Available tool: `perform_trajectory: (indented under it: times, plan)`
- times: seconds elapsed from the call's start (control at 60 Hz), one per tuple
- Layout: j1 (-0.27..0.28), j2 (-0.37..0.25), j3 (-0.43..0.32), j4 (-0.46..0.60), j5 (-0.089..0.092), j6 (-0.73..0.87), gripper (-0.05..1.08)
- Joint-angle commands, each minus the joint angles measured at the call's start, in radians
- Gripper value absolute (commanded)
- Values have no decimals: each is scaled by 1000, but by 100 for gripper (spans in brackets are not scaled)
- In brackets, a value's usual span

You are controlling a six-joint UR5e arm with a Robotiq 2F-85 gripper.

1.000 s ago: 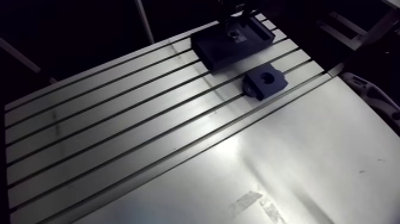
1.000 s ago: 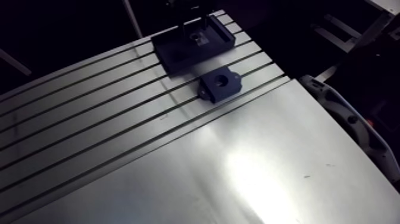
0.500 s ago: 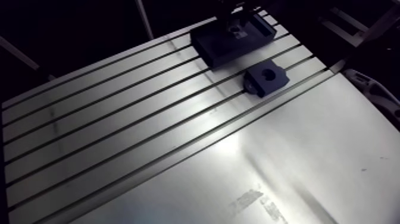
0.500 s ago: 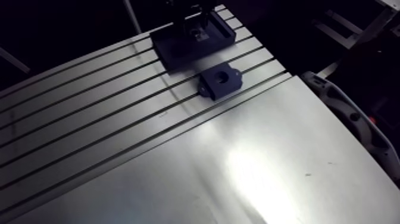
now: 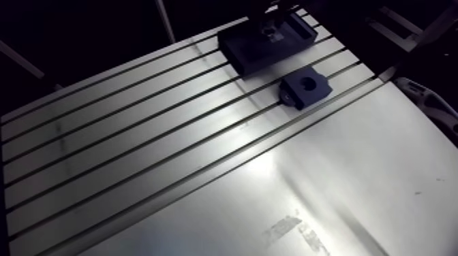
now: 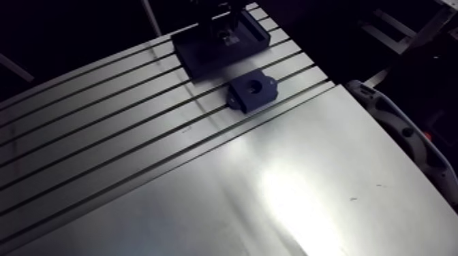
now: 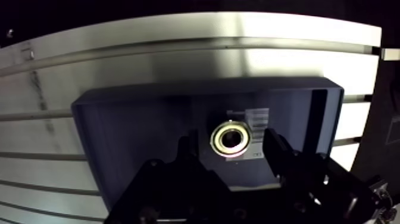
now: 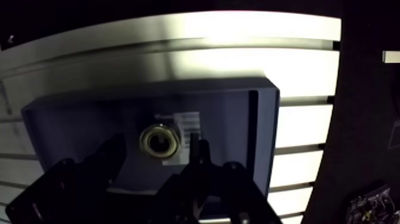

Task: Pick up the bearing and press it into the housing until flush.

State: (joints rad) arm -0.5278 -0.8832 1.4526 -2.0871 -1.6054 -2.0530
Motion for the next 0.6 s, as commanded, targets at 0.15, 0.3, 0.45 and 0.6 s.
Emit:
perform_trajectory:
  times: [0.15,0.3,0.45,0.6]
  plan:
    - [0,10,-5,0,-1,0,37]
    - [-1,11,-5,0,-1,0,38]
    - [0,11,-6,0,-1,0,39]
    - [0,13,-10,1,-1,0,40]
